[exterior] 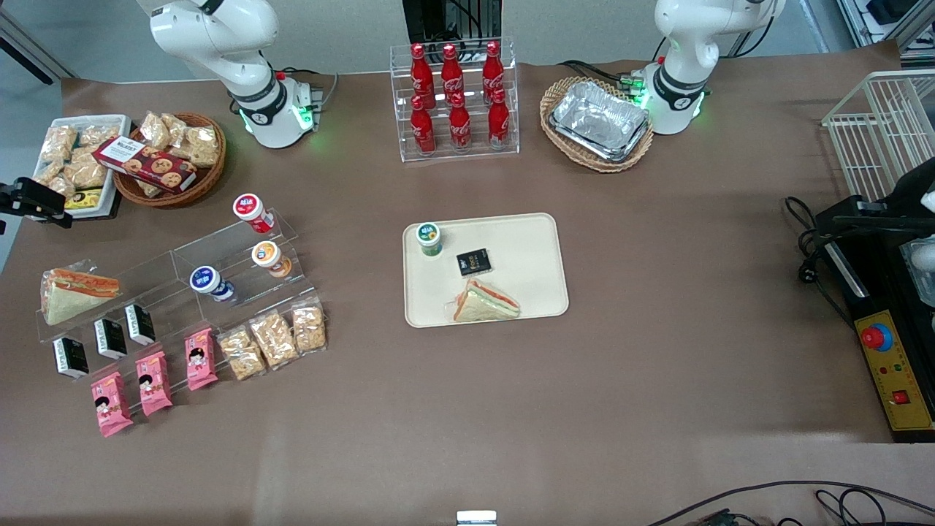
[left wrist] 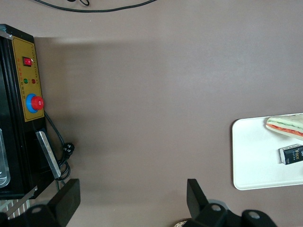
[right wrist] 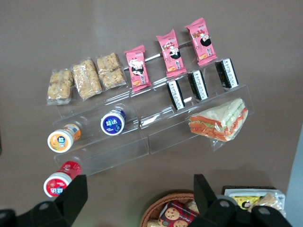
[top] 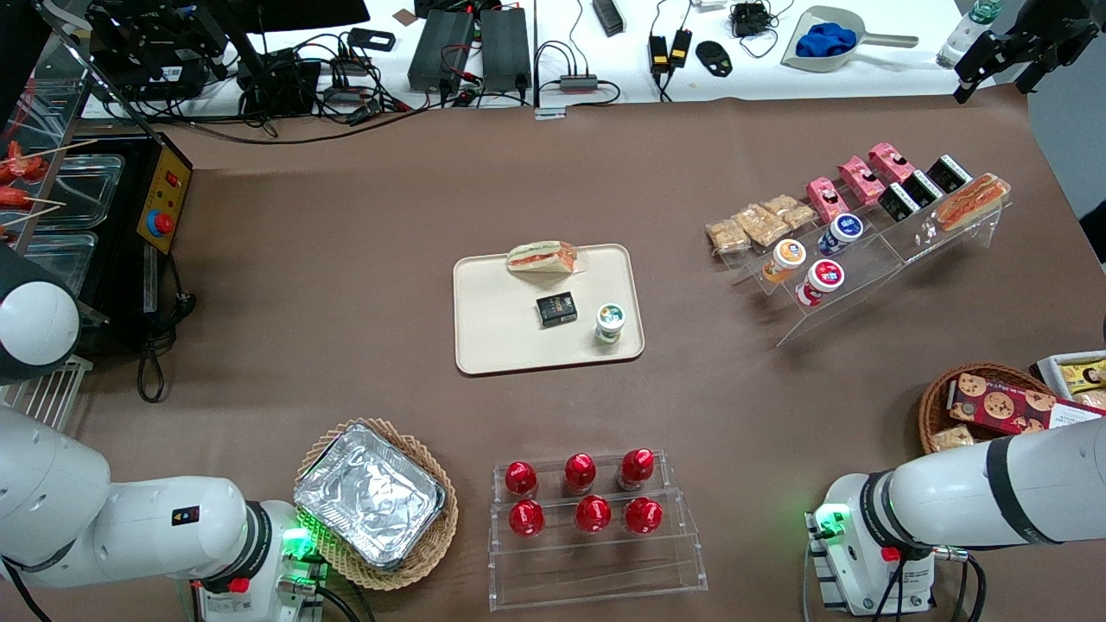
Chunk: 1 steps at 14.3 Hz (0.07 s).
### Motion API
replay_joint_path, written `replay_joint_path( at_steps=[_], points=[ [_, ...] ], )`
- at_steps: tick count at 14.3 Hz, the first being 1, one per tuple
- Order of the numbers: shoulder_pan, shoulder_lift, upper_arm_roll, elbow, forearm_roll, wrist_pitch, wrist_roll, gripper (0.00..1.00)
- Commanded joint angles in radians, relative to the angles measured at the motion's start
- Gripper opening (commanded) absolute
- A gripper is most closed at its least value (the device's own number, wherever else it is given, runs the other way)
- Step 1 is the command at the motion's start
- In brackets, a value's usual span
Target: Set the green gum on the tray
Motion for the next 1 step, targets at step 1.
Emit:
replay_joint_path(
  at_steps=[1],
  points=[
    [-0.020,0.011,0.029,0.009,0.054,-0.022,0.107,1.00]
  ],
)
